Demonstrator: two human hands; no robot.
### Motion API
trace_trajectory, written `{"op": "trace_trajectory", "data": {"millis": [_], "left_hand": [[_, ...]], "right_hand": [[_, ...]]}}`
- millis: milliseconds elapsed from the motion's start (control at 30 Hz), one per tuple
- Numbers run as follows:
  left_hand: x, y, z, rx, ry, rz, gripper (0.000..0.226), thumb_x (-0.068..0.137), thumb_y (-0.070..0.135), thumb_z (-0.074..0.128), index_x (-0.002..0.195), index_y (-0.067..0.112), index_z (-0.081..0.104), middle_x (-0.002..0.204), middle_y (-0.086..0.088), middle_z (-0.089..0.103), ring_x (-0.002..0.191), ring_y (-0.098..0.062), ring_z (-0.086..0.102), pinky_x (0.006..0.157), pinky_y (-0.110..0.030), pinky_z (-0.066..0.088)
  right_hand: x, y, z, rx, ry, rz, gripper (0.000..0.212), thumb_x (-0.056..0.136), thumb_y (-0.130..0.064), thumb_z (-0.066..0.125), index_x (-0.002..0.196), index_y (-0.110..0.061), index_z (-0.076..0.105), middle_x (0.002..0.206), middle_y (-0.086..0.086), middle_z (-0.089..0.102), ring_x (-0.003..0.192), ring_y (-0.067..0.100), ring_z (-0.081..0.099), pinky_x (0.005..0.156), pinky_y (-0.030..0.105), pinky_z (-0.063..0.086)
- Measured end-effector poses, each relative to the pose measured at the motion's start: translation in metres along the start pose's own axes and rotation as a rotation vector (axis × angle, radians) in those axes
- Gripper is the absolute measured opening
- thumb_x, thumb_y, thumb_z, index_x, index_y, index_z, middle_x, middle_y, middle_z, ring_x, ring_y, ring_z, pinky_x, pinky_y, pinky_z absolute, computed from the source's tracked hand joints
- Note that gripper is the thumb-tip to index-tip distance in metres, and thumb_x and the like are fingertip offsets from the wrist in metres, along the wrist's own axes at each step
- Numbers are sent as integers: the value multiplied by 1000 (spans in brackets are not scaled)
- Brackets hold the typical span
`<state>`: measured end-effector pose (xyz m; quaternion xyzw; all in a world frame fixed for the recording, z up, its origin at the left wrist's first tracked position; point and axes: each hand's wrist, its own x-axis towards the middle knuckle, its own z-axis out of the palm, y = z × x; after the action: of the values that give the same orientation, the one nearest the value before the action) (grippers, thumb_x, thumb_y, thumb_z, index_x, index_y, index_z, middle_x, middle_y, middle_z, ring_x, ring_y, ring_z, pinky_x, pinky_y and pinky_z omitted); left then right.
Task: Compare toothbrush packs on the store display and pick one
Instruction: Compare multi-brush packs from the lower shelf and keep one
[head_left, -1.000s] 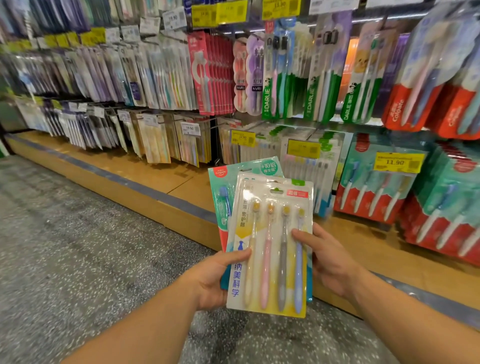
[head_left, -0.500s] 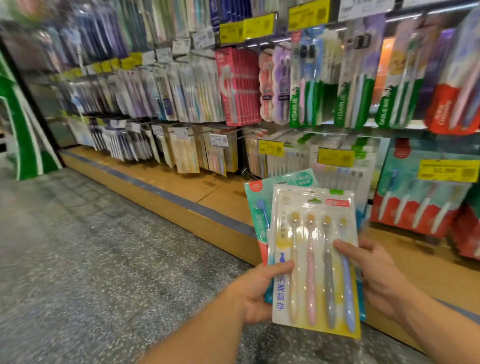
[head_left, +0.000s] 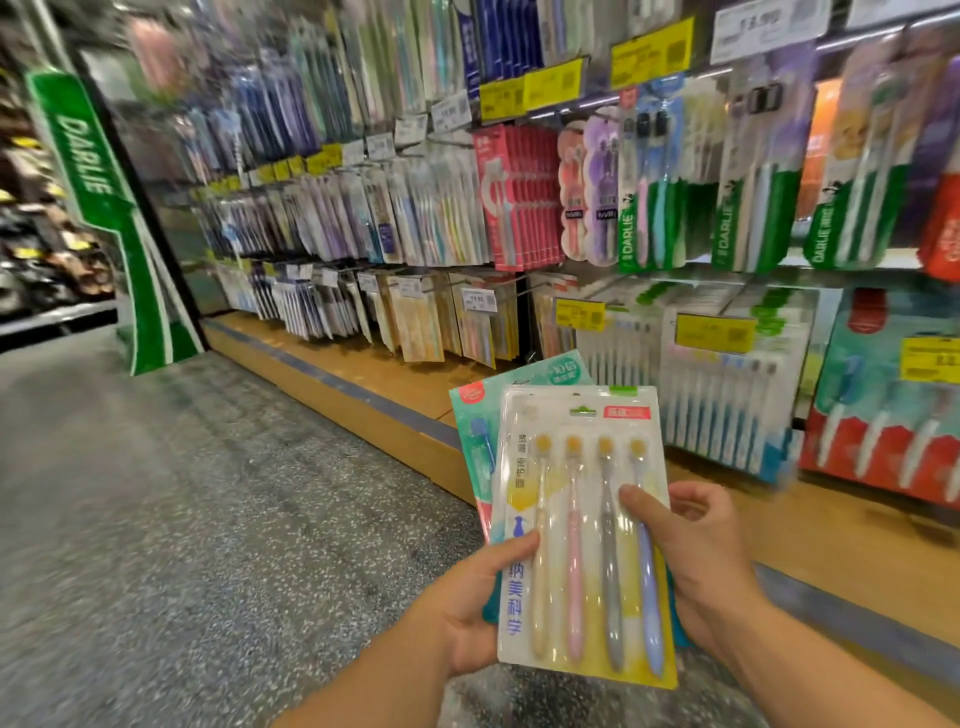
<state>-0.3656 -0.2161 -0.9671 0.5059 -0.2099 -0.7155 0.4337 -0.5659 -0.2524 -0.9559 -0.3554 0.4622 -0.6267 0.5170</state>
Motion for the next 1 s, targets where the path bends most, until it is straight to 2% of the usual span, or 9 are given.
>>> {"op": "trace_trajectory", "data": {"millis": [67,200,267,333,433,533,667,833,1000], "left_hand": [[-5,-2,-3,4,46,0,61,66,20,90,123,7,74,126,-24,72,112,-40,70,96,-60,56],[-20,-7,-7,5,113,27,60,63,20,90,120,7,76,120,-24,74,110,-40,71,94,-60,56],[-29,-11,-7,10,147,58,56,60,20,89,113,6,78,111,-23,77,106,-39,72,91,-58,57],[-35,-13,-10,12,171,82,52,60,20,87,110,8,79,104,-22,79,102,-37,73,90,-55,57],[-37,-14,-17,19,201,109,57,63,18,87,118,8,76,111,-24,77,110,-41,71,100,-61,52],[-34,-12,-20,29,217,125,62,62,18,87,121,5,73,113,-25,76,112,-42,70,103,-64,51],[-18,-8,-11,18,202,140,56,70,19,81,124,7,70,114,-23,76,104,-39,73,95,-63,55],[17,-6,-9,-18,130,131,65,66,18,82,128,11,68,115,-21,76,97,-36,76,91,-60,57],[43,20,-43,-5,85,130,65,69,36,80,129,14,68,116,-17,76,92,-31,74,88,-55,61]], "right_hand": [[-1,4,4,-4,13,3,43,80,-12,87,109,-9,54,98,8,62,80,20,63,68,33,50],[-5,11,10,-20,24,40,43,74,-20,92,101,-16,59,105,10,65,93,28,67,90,47,57],[-8,13,14,-13,26,67,40,74,-20,92,99,-15,61,106,13,67,97,32,68,94,50,57],[-10,17,18,2,24,94,36,74,-18,92,97,-14,64,106,18,68,99,36,69,94,50,58],[-10,20,21,43,-22,147,31,77,-14,90,99,-11,68,109,21,70,100,36,71,93,51,59],[-9,19,20,82,-68,177,29,81,-11,87,103,-12,69,106,14,73,96,30,73,84,43,61],[4,14,17,56,-59,117,23,84,-11,84,100,-15,68,98,5,73,85,20,71,70,31,57],[24,19,12,10,-22,89,20,85,-6,81,100,-8,69,87,6,77,81,25,74,79,44,63],[40,41,36,-58,11,123,22,90,-12,78,108,-4,69,105,19,76,87,34,75,84,54,63]]}}
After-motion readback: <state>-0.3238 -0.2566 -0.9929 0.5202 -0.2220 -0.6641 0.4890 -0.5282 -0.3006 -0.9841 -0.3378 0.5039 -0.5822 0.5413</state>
